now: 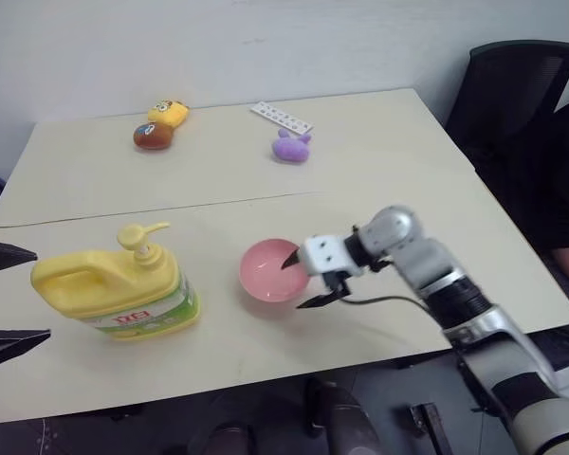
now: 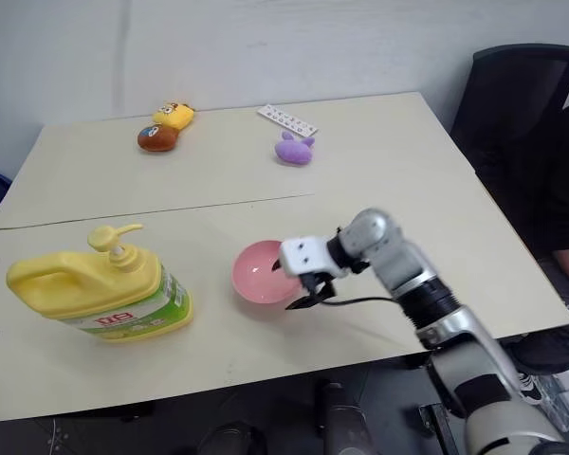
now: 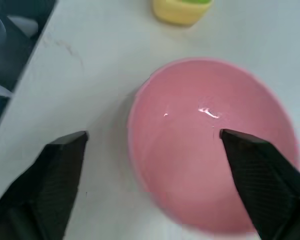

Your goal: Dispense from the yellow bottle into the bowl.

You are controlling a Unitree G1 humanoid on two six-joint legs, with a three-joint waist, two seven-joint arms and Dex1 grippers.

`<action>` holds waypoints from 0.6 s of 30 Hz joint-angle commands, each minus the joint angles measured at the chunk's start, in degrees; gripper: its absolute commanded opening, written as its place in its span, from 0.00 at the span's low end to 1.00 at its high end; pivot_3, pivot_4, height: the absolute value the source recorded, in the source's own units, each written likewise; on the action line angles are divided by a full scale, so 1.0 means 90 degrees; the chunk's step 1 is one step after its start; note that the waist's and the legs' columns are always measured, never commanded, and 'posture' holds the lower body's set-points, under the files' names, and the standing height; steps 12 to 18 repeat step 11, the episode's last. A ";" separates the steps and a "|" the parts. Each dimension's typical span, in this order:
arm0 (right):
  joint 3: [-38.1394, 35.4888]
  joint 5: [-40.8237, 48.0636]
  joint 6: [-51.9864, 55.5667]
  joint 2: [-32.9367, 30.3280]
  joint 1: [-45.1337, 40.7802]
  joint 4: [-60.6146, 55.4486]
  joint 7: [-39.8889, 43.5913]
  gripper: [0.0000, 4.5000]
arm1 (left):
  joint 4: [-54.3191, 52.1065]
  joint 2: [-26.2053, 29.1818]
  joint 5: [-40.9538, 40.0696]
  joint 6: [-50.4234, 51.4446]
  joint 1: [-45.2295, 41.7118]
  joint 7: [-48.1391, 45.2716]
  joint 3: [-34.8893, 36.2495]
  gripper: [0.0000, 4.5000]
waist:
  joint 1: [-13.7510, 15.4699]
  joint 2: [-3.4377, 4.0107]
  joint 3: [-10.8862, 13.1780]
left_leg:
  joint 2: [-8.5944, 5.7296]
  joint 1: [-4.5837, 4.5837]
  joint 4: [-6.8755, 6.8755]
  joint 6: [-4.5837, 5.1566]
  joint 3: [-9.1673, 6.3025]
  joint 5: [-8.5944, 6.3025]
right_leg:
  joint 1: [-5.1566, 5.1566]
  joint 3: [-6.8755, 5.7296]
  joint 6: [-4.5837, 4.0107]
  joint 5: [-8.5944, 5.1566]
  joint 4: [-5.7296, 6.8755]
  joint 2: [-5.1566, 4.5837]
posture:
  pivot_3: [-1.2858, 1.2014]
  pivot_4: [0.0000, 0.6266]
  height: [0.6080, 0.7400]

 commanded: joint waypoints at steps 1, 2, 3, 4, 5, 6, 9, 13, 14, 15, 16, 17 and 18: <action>-0.0603 0.1654 0.1314 -0.1208 -0.0778 -0.0393 0.0673 0.99 | 0.0382 -0.0234 0.0351 -0.0257 0.0307 -0.0424 0.0441 1.00 | 0.0006 0.0013 0.0011 | 0.0000 0.0003 0.0000 0.0001 0.0001 0.0000 | -0.0002 -0.0004 0.0000 0.0000 0.0001 0.0000 | 0.52 0.24 1.00; -0.0532 0.2081 0.1381 -0.1638 -0.0952 -0.0296 0.0686 0.99 | 0.0447 -0.0290 0.0390 -0.0307 0.0420 -0.0457 0.0529 1.00 | 0.0016 0.0012 0.0011 | 0.0000 0.0003 -0.0001 0.0003 0.0003 -0.0001 | -0.0009 -0.0006 0.0000 0.0000 0.0001 -0.0002 | 0.52 0.24 1.00; -0.0428 0.2474 0.1433 -0.2077 -0.1116 -0.0145 0.0686 0.99 | 0.0511 -0.0344 0.0422 -0.0362 0.0528 -0.0485 0.0626 1.00 | 0.0029 0.0006 0.0010 | -0.0002 -0.0002 -0.0008 0.0004 0.0008 -0.0001 | -0.0027 -0.0007 0.0000 0.0000 0.0004 -0.0001 | 0.52 0.24 1.00; -0.0326 0.2802 0.1491 -0.2441 -0.1262 0.0014 0.0686 0.99 | 0.0578 -0.0380 0.0444 -0.0415 0.0621 -0.0500 0.0714 1.00 | 0.0045 0.0001 0.0009 | -0.0001 -0.0006 -0.0018 0.0004 0.0011 -0.0001 | -0.0039 -0.0010 -0.0003 -0.0002 0.0001 0.0002 | 0.52 0.24 1.00; -0.0214 0.3094 0.1554 -0.2757 -0.1394 0.0183 0.0686 0.99 | 0.0659 -0.0400 0.0466 -0.0475 0.0701 -0.0509 0.0792 1.00 | 0.0048 -0.0006 0.0008 | 0.0000 -0.0007 -0.0026 0.0003 0.0018 -0.0001 | -0.0048 -0.0010 -0.0007 -0.0004 -0.0003 0.0006 | 0.52 0.24 1.00; -0.0109 0.3313 0.1588 -0.2989 -0.1479 0.0300 0.0686 0.99 | 0.0712 -0.0421 0.0465 -0.0520 0.0768 -0.0508 0.0856 1.00 | 0.0048 -0.0015 0.0006 | -0.0001 -0.0006 -0.0039 0.0003 0.0025 -0.0001 | -0.0053 -0.0007 -0.0008 -0.0005 -0.0011 0.0008 | 0.52 0.24 1.00; 0.0165 0.3581 0.1455 -0.3395 -0.1592 0.0537 0.0686 0.99 | 0.0842 -0.0453 0.0403 -0.0619 0.0880 -0.0448 0.0940 1.00 | 0.0005 -0.0023 0.0009 | 0.0002 -0.0005 -0.0047 0.0002 0.0040 -0.0001 | -0.0054 0.0002 -0.0008 -0.0005 -0.0034 0.0014 | 0.52 0.24 1.00; 0.0269 0.3527 0.1253 -0.3457 -0.1577 0.0628 0.0686 0.99 | 0.0844 -0.0499 0.0363 -0.0702 0.0937 -0.0394 0.0874 1.00 | -0.0016 -0.0023 0.0010 | 0.0001 -0.0008 -0.0048 0.0003 0.0046 -0.0001 | -0.0054 0.0016 -0.0004 -0.0002 -0.0032 0.0013 | 0.52 0.24 1.00; 0.0269 0.3527 0.1253 -0.3457 -0.1577 0.0628 0.0686 0.99 | 0.0844 -0.0499 0.0363 -0.0702 0.0937 -0.0394 0.0874 1.00 | -0.0016 -0.0023 0.0010 | 0.0001 -0.0008 -0.0048 0.0003 0.0046 -0.0001 | -0.0054 0.0016 -0.0004 -0.0002 -0.0032 0.0013 | 0.52 0.24 1.00; 0.0269 0.3527 0.1253 -0.3457 -0.1577 0.0628 0.0686 0.99 | 0.0844 -0.0499 0.0363 -0.0702 0.0937 -0.0394 0.0874 1.00 | -0.0016 -0.0023 0.0010 | 0.0001 -0.0008 -0.0048 0.0003 0.0046 -0.0001 | -0.0054 0.0016 -0.0004 -0.0002 -0.0032 0.0013 | 0.52 0.24 1.00; 0.0269 0.3527 0.1253 -0.3457 -0.1577 0.0628 0.0686 0.99 | 0.0844 -0.0499 0.0363 -0.0702 0.0937 -0.0394 0.0874 1.00 | -0.0016 -0.0023 0.0010 | 0.0001 -0.0008 -0.0048 0.0003 0.0046 -0.0001 | -0.0054 0.0016 -0.0004 -0.0002 -0.0032 0.0013 | 0.52 0.24 1.00; 0.0269 0.3527 0.1253 -0.3457 -0.1577 0.0628 0.0686 0.99 | 0.0844 -0.0499 0.0363 -0.0702 0.0937 -0.0394 0.0874 1.00 | -0.0016 -0.0023 0.0010 | 0.0001 -0.0008 -0.0048 0.0003 0.0046 -0.0001 | -0.0054 0.0016 -0.0004 -0.0002 -0.0032 0.0013 | 0.52 0.24 1.00; 0.0269 0.3527 0.1253 -0.3457 -0.1577 0.0628 0.0686 0.99 | 0.0844 -0.0499 0.0363 -0.0702 0.0937 -0.0394 0.0874 1.00 | -0.0016 -0.0023 0.0010 | 0.0001 -0.0008 -0.0048 0.0003 0.0046 -0.0001 | -0.0054 0.0016 -0.0004 -0.0002 -0.0032 0.0013 | 0.52 0.24 1.00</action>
